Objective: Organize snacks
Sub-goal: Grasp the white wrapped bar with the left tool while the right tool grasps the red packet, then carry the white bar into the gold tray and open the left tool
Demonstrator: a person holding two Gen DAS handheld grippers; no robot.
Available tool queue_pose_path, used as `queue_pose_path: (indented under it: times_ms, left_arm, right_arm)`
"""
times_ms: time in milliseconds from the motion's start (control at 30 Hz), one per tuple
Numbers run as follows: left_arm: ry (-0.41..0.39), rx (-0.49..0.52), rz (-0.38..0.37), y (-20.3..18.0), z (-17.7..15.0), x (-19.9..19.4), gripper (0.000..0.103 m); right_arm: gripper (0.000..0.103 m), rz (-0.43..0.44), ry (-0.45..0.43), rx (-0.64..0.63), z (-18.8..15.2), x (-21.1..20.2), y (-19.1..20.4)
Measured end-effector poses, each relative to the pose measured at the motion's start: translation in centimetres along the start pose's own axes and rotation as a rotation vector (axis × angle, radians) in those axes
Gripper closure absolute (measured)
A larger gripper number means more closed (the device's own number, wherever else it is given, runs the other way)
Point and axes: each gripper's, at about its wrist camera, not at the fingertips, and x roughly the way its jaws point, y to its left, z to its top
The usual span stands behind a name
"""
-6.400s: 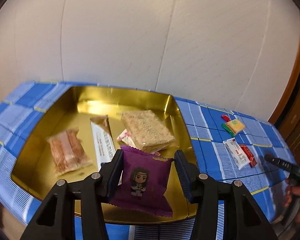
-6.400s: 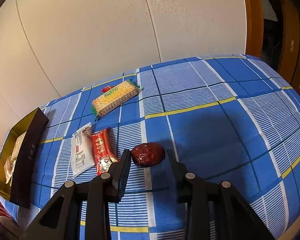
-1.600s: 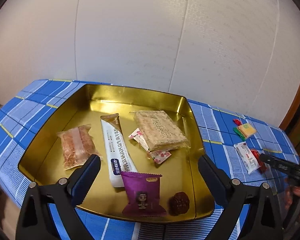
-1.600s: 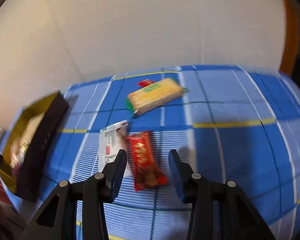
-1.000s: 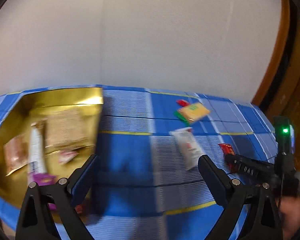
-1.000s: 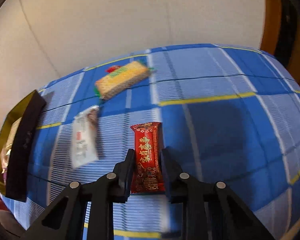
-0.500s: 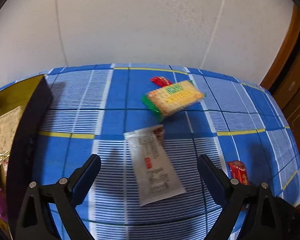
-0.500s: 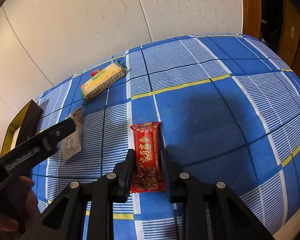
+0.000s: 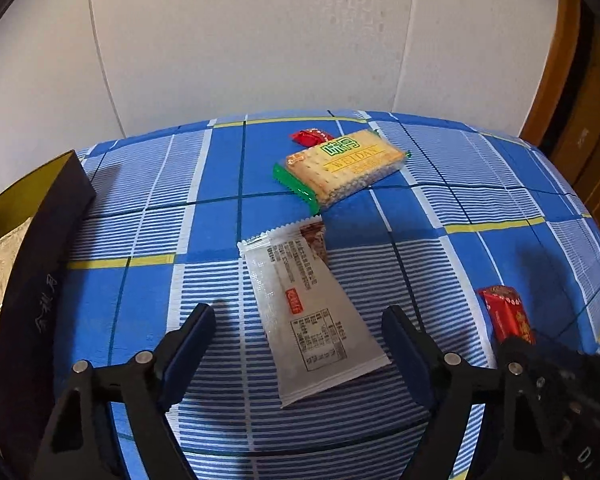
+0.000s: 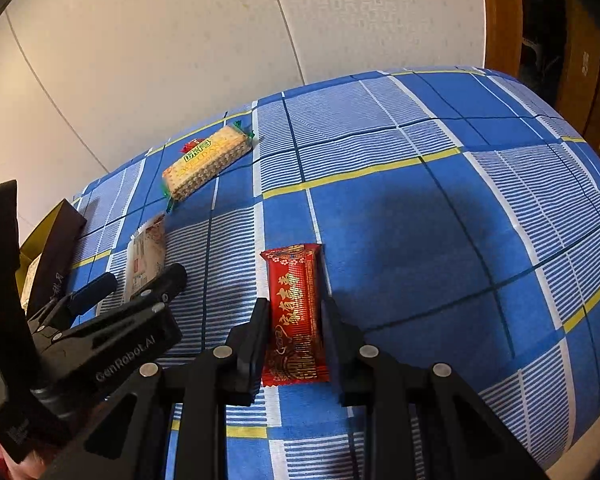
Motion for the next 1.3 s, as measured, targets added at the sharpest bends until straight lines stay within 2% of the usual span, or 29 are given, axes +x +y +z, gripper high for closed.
queue_pose_path:
  times_ms: [67,100,133,167,400,700,967,1300]
  left_arm:
    - [-0.011,0.013,-0.006,0.2,-0.1,-0.2,0.023]
    - [-0.022,0.013,-0.007,0.4,-0.2,-0.4,0.034]
    - [-0.034,0.009,-0.005,0.7,-0.3,-0.6,0.049]
    - [-0.041,-0.004,0.0,1.1,-0.2,-0.8,0.055]
    - [-0.044,0.007,-0.026,2.1,-0.6,-1.2,0.056]
    - [-0.06,-0.051,-0.06,3.8,-2.4,-2.7,0.056]
    - [-0.102,-0.004,-0.079,4.5,-3.9,-4.4,0.057]
    - [-0.166,-0.038,-0.108,7.7,-4.0,-7.6,0.057]
  right_arm:
    - [0.077,-0.003,-0.002,0.0,0.0,0.0,0.1]
    - [0.077,-0.004,-0.002,0.0,0.0,0.0,0.1]
    - [0.077,-0.005,-0.002,-0.001,0.0,0.0,0.1]
    - [0.077,-0.006,-0.002,-0.001,0.0,0.0,0.1]
    - [0.077,-0.027,-0.009,-0.021,-0.1,0.1,0.6]
    - [0.078,-0.01,-0.018,0.006,-0.1,0.3,0.6]
    - [0.078,-0.01,-0.019,-0.029,0.0,0.7,2.1]
    - [0.078,-0.021,-0.024,-0.058,0.1,1.0,3.0]
